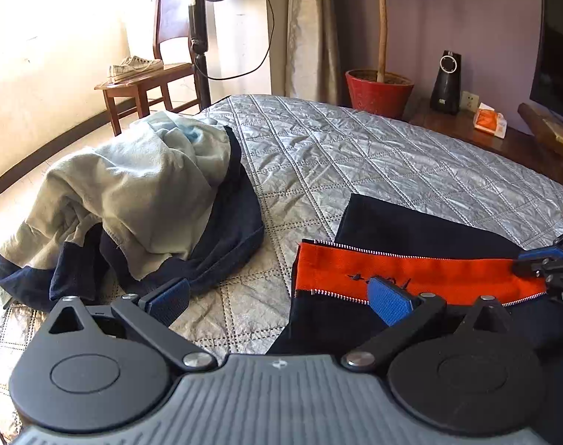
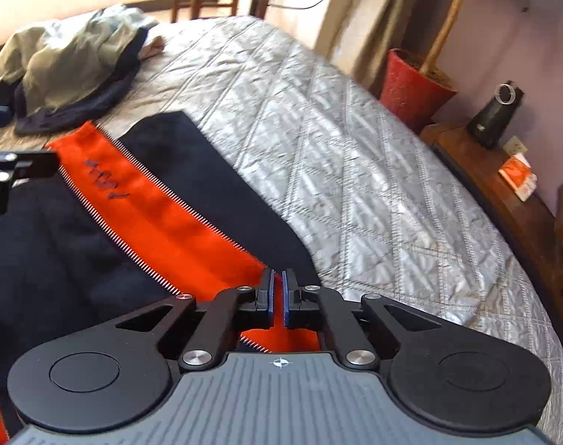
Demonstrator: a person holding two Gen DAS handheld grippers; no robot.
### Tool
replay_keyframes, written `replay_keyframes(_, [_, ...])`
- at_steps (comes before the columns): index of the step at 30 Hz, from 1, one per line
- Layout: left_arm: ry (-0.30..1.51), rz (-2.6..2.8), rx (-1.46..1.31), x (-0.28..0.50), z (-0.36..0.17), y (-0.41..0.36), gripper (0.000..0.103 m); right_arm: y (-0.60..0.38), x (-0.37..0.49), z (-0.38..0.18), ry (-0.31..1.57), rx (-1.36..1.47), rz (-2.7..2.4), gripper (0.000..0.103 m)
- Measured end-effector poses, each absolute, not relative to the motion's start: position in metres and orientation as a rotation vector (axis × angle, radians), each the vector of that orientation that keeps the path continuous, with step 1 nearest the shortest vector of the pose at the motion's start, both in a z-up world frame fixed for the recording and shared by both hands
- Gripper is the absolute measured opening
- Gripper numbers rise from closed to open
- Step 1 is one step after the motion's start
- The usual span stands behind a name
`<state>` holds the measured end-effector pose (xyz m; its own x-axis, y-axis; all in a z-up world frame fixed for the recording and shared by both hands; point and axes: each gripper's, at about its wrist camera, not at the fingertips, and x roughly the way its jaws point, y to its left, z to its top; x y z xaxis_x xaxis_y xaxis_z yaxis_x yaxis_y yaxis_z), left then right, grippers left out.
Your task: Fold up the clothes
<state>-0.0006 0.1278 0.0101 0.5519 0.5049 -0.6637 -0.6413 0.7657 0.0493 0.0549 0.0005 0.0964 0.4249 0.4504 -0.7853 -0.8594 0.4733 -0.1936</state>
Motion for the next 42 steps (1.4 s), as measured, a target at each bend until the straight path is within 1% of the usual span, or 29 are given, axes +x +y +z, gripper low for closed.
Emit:
replay_keyframes(1, [0.708,0.693,-0.214,-0.002,0.011,0.13,0.102,0.003,0.051,0.096,0.732,-0.66,0.922,0.006])
replay_keyframes(2, [0.702,0.705,-0.219,-0.004,0.012,0.132,0.102,0.006,0.047,0.097,0.733,-0.671,0.949,0.011])
replay_keyframes(4, [0.696,0.729,-0.228,-0.006,0.013,0.136,0.102,0.012,0.04,0.097,0.735,-0.692,1.004,0.015])
replay_keyframes(6, [0.697,0.757,-0.236,-0.008,0.013,0.14,0.102,0.018,0.032,0.097,0.737,-0.713,1.059,0.026])
replay_keyframes(8, [0.693,0.785,-0.247,-0.01,0.014,0.143,0.102,0.024,0.025,0.097,0.738,-0.734,1.113,0.028])
replay_keyframes(10, [0.675,0.799,-0.249,-0.013,0.016,0.144,0.102,0.03,0.017,0.097,0.739,-0.755,1.168,0.054])
replay_keyframes(11, [0.673,0.803,-0.252,-0.014,0.016,0.145,0.102,0.033,0.013,0.097,0.739,-0.765,1.196,0.086])
replay_keyframes(12, [0.674,0.806,-0.257,-0.014,0.016,0.147,0.102,0.036,0.01,0.097,0.74,-0.775,1.223,0.093])
replay_keyframes(14, [0.675,0.812,-0.267,-0.015,0.016,0.151,0.102,0.04,0.009,0.095,0.746,-0.774,1.244,0.093])
replay_keyframes(16, [0.676,0.819,-0.277,-0.016,0.016,0.154,0.102,0.043,0.013,0.093,0.758,-0.755,1.238,0.09])
replay_keyframes(17, [0.678,0.817,-0.277,-0.016,0.016,0.155,0.102,0.044,0.015,0.091,0.763,-0.745,1.235,0.086])
replay_keyframes(18, [0.678,0.815,-0.274,-0.016,0.016,0.155,0.102,0.046,0.017,0.09,0.769,-0.736,1.232,0.085])
replay_keyframes(21, [0.679,0.813,-0.276,-0.017,0.016,0.157,0.102,0.05,0.024,0.085,0.786,-0.707,1.223,0.085])
replay_keyframes(22, [0.681,0.812,-0.281,-0.017,0.015,0.158,0.102,0.052,0.026,0.084,0.791,-0.698,1.22,0.083])
replay_keyframes(23, [0.684,0.812,-0.285,-0.017,0.015,0.159,0.102,0.053,0.028,0.082,0.797,-0.688,1.217,0.076])
replay_keyframes(24, [0.688,0.812,-0.286,-0.017,0.014,0.16,0.102,0.054,0.03,0.081,0.801,-0.68,1.213,0.056])
replay_keyframes(25, [0.688,0.811,-0.287,-0.017,0.014,0.16,0.102,0.055,0.029,0.083,0.798,-0.684,1.202,0.053])
replay_keyframes(26, [0.688,0.81,-0.289,-0.017,0.014,0.16,0.102,0.055,0.029,0.084,0.794,-0.688,1.191,0.042])
replay_keyframes(27, [0.686,0.808,-0.287,-0.017,0.014,0.159,0.102,0.056,0.029,0.086,0.792,-0.691,1.179,0.023])
replay_keyframes(28, [0.684,0.806,-0.283,-0.017,0.015,0.158,0.102,0.056,0.031,0.088,0.8,-0.692,1.163,0.017])
replay_keyframes(29, [0.682,0.804,-0.28,-0.017,0.015,0.157,0.102,0.056,0.032,0.089,0.795,-0.693,1.157,0.007])
replay_keyframes(30, [0.683,0.804,-0.278,-0.017,0.015,0.157,0.102,0.055,0.032,0.091,0.791,-0.694,1.151,0.001])
replay_keyframes(34, [0.685,0.807,-0.283,-0.017,0.014,0.157,0.102,0.045,0.031,0.105,0.758,-0.647,1.153,0.0])
replay_keyframes(42, [0.685,0.816,-0.28,-0.016,0.014,0.158,0.102,0.022,0.008,0.138,0.691,-0.692,1.185,0.0])
